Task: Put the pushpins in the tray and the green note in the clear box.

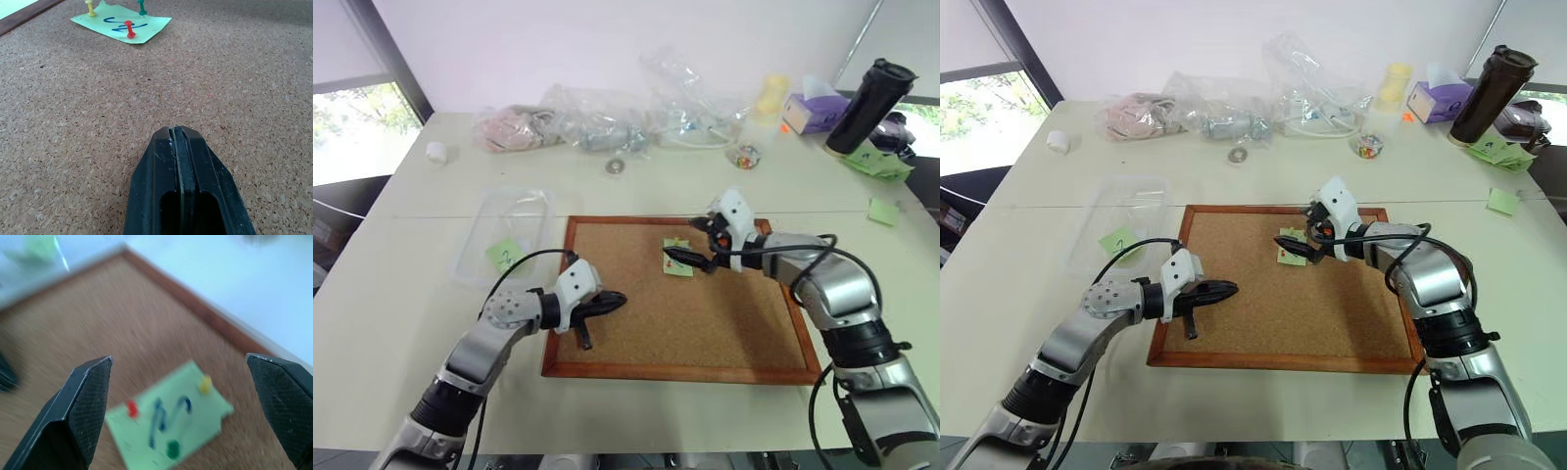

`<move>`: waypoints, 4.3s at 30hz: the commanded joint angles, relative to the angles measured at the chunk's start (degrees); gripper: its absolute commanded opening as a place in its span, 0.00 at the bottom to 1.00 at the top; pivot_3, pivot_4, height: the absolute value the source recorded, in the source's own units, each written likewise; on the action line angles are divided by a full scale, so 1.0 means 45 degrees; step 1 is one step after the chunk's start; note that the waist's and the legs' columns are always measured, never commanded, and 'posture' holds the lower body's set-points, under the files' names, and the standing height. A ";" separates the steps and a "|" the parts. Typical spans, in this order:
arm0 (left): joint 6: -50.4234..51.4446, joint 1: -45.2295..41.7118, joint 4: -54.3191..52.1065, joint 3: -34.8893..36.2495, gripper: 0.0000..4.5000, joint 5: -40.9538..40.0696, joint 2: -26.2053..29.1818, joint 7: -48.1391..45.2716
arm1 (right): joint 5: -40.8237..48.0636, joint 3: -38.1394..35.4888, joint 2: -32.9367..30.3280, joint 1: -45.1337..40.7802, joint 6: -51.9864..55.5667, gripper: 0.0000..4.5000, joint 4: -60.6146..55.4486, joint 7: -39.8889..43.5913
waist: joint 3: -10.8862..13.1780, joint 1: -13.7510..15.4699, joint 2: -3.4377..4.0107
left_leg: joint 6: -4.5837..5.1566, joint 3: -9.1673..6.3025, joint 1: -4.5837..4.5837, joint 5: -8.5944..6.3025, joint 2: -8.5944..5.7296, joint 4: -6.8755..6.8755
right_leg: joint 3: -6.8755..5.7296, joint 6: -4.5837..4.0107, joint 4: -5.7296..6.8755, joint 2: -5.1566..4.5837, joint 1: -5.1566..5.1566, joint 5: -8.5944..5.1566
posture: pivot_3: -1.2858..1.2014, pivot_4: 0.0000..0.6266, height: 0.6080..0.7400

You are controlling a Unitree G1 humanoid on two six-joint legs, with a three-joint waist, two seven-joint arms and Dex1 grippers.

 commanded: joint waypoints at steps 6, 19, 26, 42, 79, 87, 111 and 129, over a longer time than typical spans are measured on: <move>0.0401 0.0463 -0.0066 -0.0159 0.01 0.0347 0.0020 0.0392 | -0.0919 0.0105 0.0422 -0.1071 0.0741 1.00 0.0537 -0.0425 | -0.0001 -0.0011 0.0002 | -0.0004 -0.0002 -0.0001 0.0002 0.0000 -0.0001 | -0.0001 0.0000 0.0004 0.0000 -0.0004 0.0000 | 0.52 0.24 1.00; 0.0401 0.0636 -0.0141 -0.0214 0.01 0.0343 -0.0103 0.0536 | -0.1800 0.0379 0.0860 -0.1331 0.0828 1.00 0.1212 -0.0511 | -0.0002 -0.0023 0.0003 | -0.0004 -0.0001 0.0000 0.0002 0.0000 -0.0003 | -0.0001 0.0000 0.0004 0.0000 -0.0004 0.0000 | 0.52 0.24 1.00; 0.0424 0.0710 -0.0229 -0.0215 0.00 0.0350 -0.0100 0.0606 | -0.2162 0.0489 0.1074 -0.1366 0.0776 0.73 0.1522 -0.0447 | -0.0002 -0.0021 0.0003 | -0.0004 -0.0002 0.0000 0.0002 -0.0001 -0.0003 | -0.0001 0.0000 0.0004 0.0001 -0.0004 0.0000 | 0.52 0.24 1.00; 0.0505 0.0667 -0.0162 -0.0372 0.00 0.0437 0.0044 0.0414 | -0.1858 -0.0182 0.0734 -0.1712 0.1563 0.03 -0.0045 -0.0314 | -0.0004 -0.0009 0.0009 | -0.0004 -0.0002 -0.0001 0.0002 -0.0001 -0.0004 | -0.0002 0.0000 0.0004 0.0000 -0.0006 0.0000 | 0.52 0.24 1.00; -0.0144 0.0573 0.0636 -0.0859 0.00 0.0661 -0.0136 -0.0085 | 0.0263 -0.8675 -0.2802 0.5079 0.3567 0.03 -0.1029 -0.1247 | -0.0100 0.0020 0.0178 | 0.0021 0.0017 0.0026 -0.0005 -0.0050 -0.0014 | 0.0026 0.0005 -0.0006 -0.0050 0.0037 0.0001 | 0.52 0.24 1.00; -0.0077 0.0628 0.0507 -0.0801 0.00 0.0680 -0.0049 -0.0077 | 0.0472 -0.8510 -0.2631 0.5447 0.3021 0.21 -0.0639 -0.1261 | -0.0100 0.0018 0.0179 | 0.0021 0.0012 0.0025 -0.0005 -0.0053 -0.0014 | 0.0025 0.0005 -0.0006 -0.0051 0.0036 0.0001 | 0.52 0.24 1.00; 0.0101 0.0442 0.0385 -0.0708 0.00 0.0598 0.0045 -0.0116 | 0.3709 -0.7258 -0.3353 0.3787 0.4821 0.99 -0.5198 -0.0217 | -0.0102 -0.0002 0.0165 | 0.0022 -0.0004 0.0024 -0.0006 -0.0047 -0.0020 | 0.0019 0.0006 -0.0009 -0.0044 0.0036 0.0001 | 0.52 0.24 1.00; 0.0332 0.0590 -0.0005 -0.0651 0.00 0.0616 0.0013 0.0231 | 0.1128 -0.1380 -0.0754 0.2432 0.2568 0.99 -0.3562 -0.1465 | -0.0114 -0.0007 0.0092 | 0.0020 -0.0018 0.0006 -0.0006 -0.0070 -0.0021 | 0.0006 0.0005 -0.0012 -0.0066 0.0014 0.0001 | 0.52 0.24 1.00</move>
